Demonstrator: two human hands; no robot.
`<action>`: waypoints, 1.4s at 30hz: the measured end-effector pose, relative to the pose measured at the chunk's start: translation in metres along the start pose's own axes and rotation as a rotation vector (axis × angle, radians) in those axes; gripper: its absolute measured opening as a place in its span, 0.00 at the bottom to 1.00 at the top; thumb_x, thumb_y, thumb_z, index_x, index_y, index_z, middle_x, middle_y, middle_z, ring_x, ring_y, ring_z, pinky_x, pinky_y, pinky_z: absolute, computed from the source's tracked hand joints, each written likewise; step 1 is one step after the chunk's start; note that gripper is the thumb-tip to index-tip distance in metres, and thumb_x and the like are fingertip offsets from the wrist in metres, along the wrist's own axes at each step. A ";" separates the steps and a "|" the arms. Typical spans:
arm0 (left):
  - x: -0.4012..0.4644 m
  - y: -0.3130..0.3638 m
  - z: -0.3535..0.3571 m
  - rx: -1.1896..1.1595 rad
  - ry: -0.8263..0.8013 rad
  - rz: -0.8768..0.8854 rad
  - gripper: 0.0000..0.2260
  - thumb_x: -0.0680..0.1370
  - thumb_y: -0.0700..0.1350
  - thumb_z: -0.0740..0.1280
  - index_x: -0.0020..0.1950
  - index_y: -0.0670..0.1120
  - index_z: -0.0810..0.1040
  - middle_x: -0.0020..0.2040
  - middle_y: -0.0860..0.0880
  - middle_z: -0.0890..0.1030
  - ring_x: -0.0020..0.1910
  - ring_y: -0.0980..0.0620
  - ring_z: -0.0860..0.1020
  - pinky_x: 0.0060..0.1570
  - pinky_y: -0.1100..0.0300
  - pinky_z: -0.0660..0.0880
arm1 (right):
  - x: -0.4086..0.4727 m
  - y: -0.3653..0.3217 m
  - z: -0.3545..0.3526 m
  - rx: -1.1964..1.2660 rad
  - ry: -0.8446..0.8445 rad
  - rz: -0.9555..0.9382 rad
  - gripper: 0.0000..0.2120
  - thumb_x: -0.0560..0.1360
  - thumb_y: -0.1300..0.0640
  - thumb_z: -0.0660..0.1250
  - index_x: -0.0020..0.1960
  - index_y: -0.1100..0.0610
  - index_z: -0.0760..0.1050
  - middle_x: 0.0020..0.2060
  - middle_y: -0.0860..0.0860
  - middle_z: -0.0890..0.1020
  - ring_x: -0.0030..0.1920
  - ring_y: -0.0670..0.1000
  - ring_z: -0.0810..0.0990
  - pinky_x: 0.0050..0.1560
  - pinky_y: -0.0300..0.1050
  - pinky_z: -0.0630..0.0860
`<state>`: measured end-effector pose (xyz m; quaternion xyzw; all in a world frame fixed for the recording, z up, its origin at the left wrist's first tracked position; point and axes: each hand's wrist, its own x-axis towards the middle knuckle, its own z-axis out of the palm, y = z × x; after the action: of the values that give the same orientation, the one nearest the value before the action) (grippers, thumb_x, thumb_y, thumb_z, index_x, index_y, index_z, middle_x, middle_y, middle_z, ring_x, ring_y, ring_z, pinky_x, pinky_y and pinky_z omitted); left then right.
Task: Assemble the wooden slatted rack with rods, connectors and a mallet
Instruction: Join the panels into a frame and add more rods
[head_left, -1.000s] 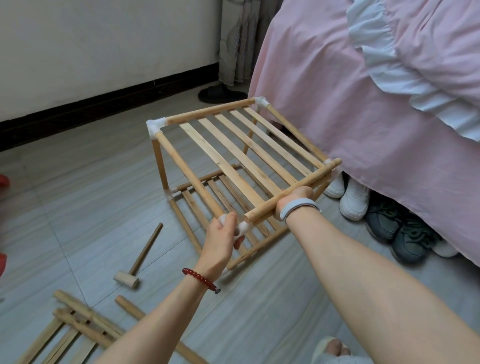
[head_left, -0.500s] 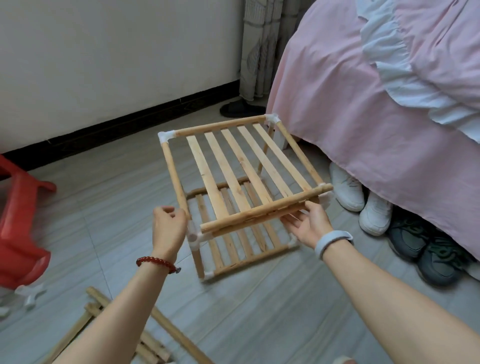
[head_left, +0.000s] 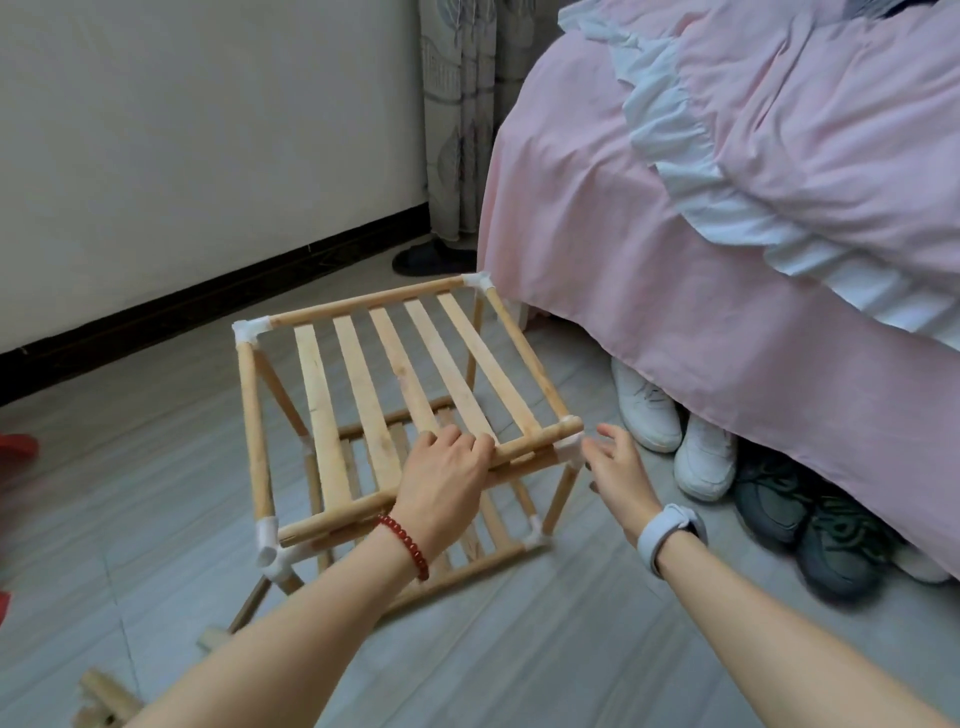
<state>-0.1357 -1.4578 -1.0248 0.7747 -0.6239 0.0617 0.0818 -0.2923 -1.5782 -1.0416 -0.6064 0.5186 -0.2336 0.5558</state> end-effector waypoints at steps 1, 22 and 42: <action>0.002 0.000 -0.001 -0.020 0.019 0.027 0.06 0.82 0.48 0.57 0.54 0.49 0.71 0.49 0.51 0.77 0.48 0.50 0.72 0.46 0.57 0.66 | 0.004 -0.001 -0.001 0.001 -0.013 -0.037 0.17 0.81 0.55 0.58 0.68 0.56 0.65 0.56 0.50 0.73 0.52 0.46 0.74 0.52 0.40 0.68; 0.086 -0.051 -0.149 0.384 0.801 -0.163 0.11 0.79 0.49 0.59 0.43 0.47 0.79 0.37 0.48 0.78 0.43 0.44 0.76 0.57 0.48 0.59 | 0.002 -0.014 0.003 -0.468 -0.229 0.104 0.10 0.78 0.63 0.54 0.57 0.54 0.57 0.41 0.53 0.71 0.39 0.50 0.73 0.36 0.41 0.69; 0.049 0.016 -0.075 -0.163 0.167 0.018 0.24 0.78 0.44 0.61 0.73 0.42 0.62 0.73 0.42 0.64 0.73 0.43 0.62 0.71 0.47 0.62 | 0.023 -0.048 0.017 -0.586 -0.168 0.102 0.14 0.77 0.63 0.56 0.62 0.63 0.68 0.59 0.62 0.76 0.59 0.59 0.74 0.59 0.48 0.70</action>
<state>-0.1399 -1.4929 -0.9409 0.7521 -0.6248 0.0756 0.1957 -0.2518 -1.5985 -1.0088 -0.7312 0.5459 0.0048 0.4092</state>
